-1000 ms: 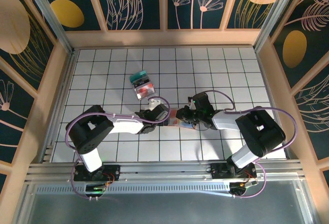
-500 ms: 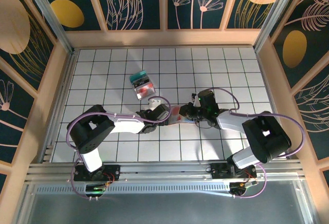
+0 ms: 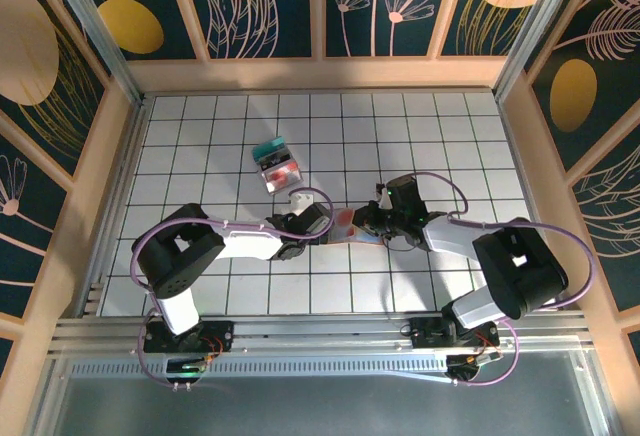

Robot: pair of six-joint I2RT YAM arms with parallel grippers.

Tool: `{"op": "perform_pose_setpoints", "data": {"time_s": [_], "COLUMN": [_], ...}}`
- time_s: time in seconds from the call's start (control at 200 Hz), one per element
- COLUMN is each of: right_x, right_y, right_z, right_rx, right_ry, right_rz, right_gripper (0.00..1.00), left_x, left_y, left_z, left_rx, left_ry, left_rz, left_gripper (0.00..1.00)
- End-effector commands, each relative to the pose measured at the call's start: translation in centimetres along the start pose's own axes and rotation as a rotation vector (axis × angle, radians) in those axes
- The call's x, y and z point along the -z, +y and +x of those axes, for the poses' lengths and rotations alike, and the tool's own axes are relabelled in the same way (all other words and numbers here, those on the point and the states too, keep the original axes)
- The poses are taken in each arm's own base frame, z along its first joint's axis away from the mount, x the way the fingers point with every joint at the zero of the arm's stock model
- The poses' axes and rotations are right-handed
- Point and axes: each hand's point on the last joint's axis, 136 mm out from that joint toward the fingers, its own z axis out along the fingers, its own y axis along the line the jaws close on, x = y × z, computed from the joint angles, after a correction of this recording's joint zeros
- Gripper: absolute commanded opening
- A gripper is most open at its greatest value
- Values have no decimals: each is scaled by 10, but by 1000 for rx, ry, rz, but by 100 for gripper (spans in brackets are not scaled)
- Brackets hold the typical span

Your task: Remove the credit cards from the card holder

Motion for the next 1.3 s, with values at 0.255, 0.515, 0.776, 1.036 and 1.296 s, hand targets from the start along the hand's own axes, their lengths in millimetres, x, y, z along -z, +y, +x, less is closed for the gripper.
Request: {"op": "perform_pose_setpoints", "data": {"time_s": [0.255,0.515,0.776,1.036,1.296], "right_x": [10,18,26,41,55], "right_y": [-11,-12,-11,-8,0], "right_z": [-6,-10,-12,-20,-26], "right_rx": [16,38,59,91,122], "right_ry": [-40,-62,-78,-126,-169], "right_rz": [75,111,136,160,158], "right_gripper": [8,4,2,0,0], "left_x": [-8,-7,-5,1,14], "left_y": [33,33,32,30,23], "left_z": [71,70,67,55,27], "left_rx": [-55,-54,-49,-46,-43], "left_ry": [229,223,217,182,119], "left_rz": [-88,-88,-84,-83,-76], "left_gripper": [99,99,99,99,99]}}
